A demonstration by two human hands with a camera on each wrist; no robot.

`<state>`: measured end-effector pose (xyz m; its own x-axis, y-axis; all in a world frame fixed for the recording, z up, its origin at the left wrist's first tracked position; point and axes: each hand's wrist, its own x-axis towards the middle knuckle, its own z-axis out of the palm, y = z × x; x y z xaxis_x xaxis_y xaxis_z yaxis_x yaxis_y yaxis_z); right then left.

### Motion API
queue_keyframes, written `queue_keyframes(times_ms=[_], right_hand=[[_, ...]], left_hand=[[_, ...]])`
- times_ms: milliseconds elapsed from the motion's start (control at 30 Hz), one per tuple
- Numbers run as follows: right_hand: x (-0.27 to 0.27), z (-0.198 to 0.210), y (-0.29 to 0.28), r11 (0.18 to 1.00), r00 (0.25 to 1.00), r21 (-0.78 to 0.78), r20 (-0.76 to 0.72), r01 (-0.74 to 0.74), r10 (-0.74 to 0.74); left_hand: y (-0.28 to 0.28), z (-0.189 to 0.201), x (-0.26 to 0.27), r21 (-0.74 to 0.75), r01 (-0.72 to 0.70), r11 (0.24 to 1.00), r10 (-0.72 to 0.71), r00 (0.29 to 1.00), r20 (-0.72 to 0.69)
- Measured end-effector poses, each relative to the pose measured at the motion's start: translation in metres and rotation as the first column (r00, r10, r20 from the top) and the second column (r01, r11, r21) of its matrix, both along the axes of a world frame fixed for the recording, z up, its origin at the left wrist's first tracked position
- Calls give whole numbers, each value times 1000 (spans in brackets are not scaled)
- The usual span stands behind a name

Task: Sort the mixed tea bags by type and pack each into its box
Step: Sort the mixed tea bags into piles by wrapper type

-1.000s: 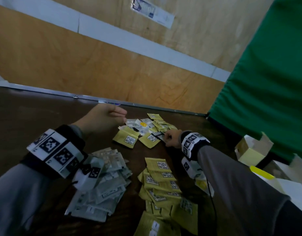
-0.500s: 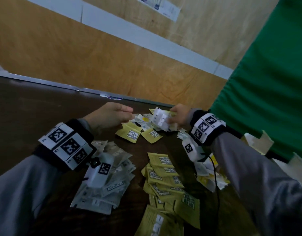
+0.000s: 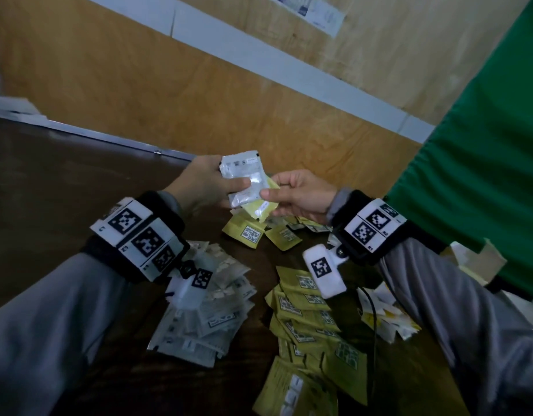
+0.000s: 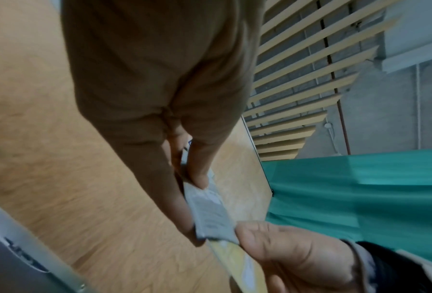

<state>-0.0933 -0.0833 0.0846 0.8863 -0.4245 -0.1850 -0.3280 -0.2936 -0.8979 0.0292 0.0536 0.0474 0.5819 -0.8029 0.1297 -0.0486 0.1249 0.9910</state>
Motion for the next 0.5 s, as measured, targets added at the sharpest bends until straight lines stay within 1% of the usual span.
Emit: queue_keyframes(times_ms=[67,167,200,233,267,300,333,367,400,433,467,500], right_hand=[[-2,-3,-5,999,1000,-28,-20,23,-23],[-9,-1,-13,997,996,-39,-51,71,-73],[-12,0,-17,994,993,-42,-67,96,-99],[-15,1,-22,990,987,-58,-80,132,-136],[-18,0,-29,979,978,-88,-84,181,-189],[-21,0,-36,965,967,-122,-82,230,-241],[-24,-1,-42,953,956,-140,-84,269,-282],[-26,-2,-46,947,949,-141,-91,288,-302],[-26,-3,-49,948,947,-122,-98,295,-307],[-26,-5,-51,951,948,-94,-98,294,-303],[-24,-7,-50,957,953,-59,-91,285,-290],[-22,-9,-48,965,962,-23,-76,263,-264]], left_hand=[[2,1,4,58,3,998,-5,999,39],[3,0,9,108,13,994,-18,999,45],[4,1,10,128,-9,992,-1,997,84],[6,2,12,163,-37,986,11,987,161],[8,2,14,228,-64,972,-3,959,282],[11,3,17,321,-69,945,-69,914,401],[13,1,19,419,-53,907,-173,858,484],[14,-1,19,509,-23,861,-272,824,498],[15,-4,17,578,9,816,-347,807,478],[13,-6,14,617,21,787,-380,805,456],[10,-8,12,629,7,777,-384,797,466],[8,-8,8,613,-12,790,-358,803,477]])
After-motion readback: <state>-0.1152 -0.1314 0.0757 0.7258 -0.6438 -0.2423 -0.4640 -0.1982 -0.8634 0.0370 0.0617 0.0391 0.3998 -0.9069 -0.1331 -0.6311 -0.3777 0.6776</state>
